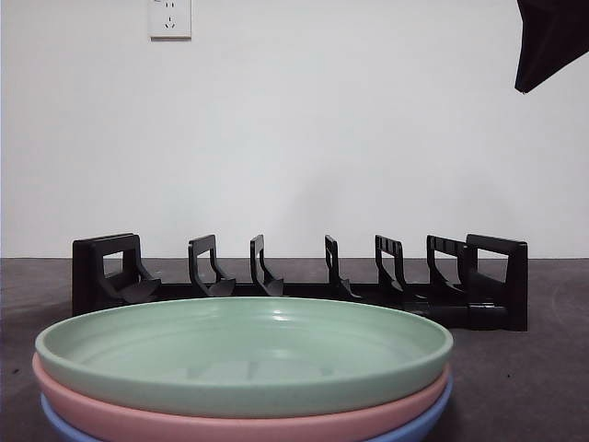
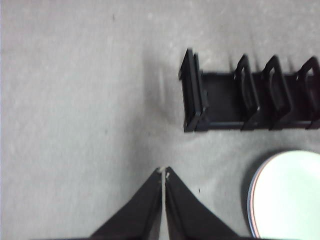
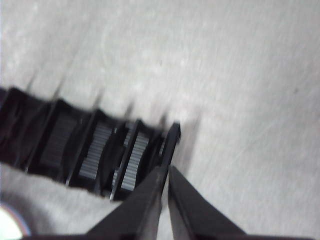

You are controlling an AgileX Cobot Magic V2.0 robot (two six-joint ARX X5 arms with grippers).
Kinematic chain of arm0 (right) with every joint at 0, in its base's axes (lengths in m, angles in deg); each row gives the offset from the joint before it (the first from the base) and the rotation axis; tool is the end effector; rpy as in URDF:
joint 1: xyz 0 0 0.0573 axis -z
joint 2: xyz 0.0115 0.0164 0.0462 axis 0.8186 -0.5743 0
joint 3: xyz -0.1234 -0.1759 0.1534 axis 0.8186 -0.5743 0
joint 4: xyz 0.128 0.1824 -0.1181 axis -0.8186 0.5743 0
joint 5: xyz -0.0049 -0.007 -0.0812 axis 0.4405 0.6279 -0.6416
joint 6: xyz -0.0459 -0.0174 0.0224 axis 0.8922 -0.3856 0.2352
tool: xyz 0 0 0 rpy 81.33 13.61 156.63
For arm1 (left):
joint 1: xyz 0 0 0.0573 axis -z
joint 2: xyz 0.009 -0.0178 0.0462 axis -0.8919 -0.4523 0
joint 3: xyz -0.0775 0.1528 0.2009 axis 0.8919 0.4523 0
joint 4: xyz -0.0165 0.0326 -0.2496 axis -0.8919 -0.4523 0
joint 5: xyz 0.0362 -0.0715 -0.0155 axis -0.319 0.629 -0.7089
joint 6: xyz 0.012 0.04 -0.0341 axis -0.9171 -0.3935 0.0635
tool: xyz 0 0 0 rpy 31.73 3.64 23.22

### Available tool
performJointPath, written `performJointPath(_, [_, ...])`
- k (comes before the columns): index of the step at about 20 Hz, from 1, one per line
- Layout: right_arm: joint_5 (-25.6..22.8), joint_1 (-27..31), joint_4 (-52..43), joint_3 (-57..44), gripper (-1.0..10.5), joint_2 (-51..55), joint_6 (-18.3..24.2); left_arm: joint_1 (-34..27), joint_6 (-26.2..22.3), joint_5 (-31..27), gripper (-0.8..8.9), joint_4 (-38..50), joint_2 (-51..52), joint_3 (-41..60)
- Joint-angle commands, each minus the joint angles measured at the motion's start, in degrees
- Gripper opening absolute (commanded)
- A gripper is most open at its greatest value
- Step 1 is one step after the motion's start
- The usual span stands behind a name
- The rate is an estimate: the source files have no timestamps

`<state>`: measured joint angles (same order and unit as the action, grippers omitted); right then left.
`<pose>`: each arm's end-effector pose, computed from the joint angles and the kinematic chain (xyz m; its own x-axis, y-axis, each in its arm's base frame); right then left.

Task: Place the plate

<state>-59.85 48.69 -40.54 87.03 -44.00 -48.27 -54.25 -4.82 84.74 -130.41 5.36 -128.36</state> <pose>0.2795 0.0368 0.3593 0.6473 0.2851 -0.7070 -0.2739 0.9525 0.1333 0.1073 -0.0167 0.3695 0.7398 -0.1137 -0.6631 0.0580 0.9927 -0.1055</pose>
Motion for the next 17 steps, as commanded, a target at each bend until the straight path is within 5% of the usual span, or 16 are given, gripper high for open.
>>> performJointPath(1, [0.07, -0.02, -2.56, 0.87, 0.2, -0.42, 0.28, -0.28, -1.51, -0.35, 0.07, 11.04, 4.37, 6.86])
performJointPath(4, [0.04, -0.02, -5.70, 0.87, 0.2, -0.42, 0.28, -1.99, -4.02, -0.33, 0.07, 36.02, 17.86, 29.42])
performJointPath(7, [0.07, -0.02, -9.18, 0.87, 0.2, -0.42, 0.28, -5.60, -3.74, -0.37, 0.07, 47.08, 30.73, 47.23])
performJointPath(11, [0.04, -0.02, -13.53, 0.87, 0.2, -0.42, 0.28, -7.87, -2.93, -0.35, 0.07, 52.89, 40.74, 61.13])
performJointPath(17, [-0.13, -0.02, -18.25, 0.90, 0.2, -0.39, 0.28, -7.93, -1.07, -0.35, 0.07, 53.46, 43.98, 65.07])
